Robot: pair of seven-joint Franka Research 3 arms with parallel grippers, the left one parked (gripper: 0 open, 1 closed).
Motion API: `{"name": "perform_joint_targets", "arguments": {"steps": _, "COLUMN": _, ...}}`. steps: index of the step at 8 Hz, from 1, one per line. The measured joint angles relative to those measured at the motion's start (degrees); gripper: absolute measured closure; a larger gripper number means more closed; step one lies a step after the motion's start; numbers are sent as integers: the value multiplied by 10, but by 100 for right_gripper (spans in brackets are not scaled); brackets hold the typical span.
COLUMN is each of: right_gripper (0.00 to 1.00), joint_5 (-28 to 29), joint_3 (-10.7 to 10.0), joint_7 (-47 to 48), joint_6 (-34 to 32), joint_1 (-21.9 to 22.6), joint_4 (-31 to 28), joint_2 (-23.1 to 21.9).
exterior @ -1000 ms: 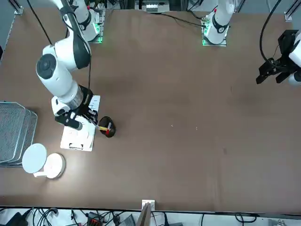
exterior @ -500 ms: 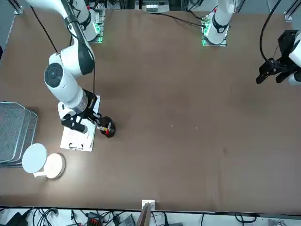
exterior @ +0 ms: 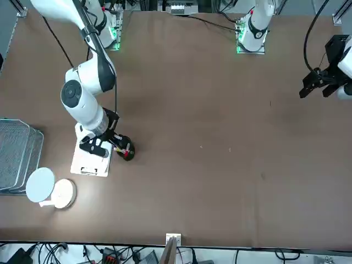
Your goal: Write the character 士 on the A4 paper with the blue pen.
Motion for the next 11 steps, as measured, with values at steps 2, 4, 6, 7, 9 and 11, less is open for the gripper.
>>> {"name": "perform_joint_targets", "arguments": {"steps": 2, "right_gripper": 79, "joint_5": 0, "joint_3": 0, "joint_7": 0, "joint_6": 11, "joint_1": 0, "joint_4": -10, "joint_2": 6}}
{"name": "perform_joint_targets", "arguments": {"steps": 4, "right_gripper": 79, "joint_5": 0, "joint_3": 0, "joint_7": 0, "joint_6": 16, "joint_1": 0, "joint_4": -22, "joint_2": 10}}
{"name": "perform_joint_targets", "arguments": {"steps": 6, "right_gripper": 66, "joint_5": 0, "joint_3": 0, "joint_7": -1, "joint_6": 16, "joint_1": 0, "joint_4": -23, "joint_2": 11}}
{"name": "perform_joint_targets", "arguments": {"steps": 7, "right_gripper": 45, "joint_5": 0, "joint_3": 0, "joint_7": -1, "joint_6": 14, "joint_1": 0, "joint_4": -23, "joint_2": 11}}
{"name": "perform_joint_targets", "arguments": {"steps": 9, "right_gripper": 11, "joint_5": 0, "joint_3": -1, "joint_7": -2, "joint_6": 8, "joint_1": 0, "joint_4": -19, "joint_2": 4}}
{"name": "perform_joint_targets", "arguments": {"steps": 11, "right_gripper": 0, "joint_5": 0, "joint_3": -6, "joint_7": -2, "joint_6": -19, "joint_1": -2, "joint_4": -10, "joint_2": -23}}
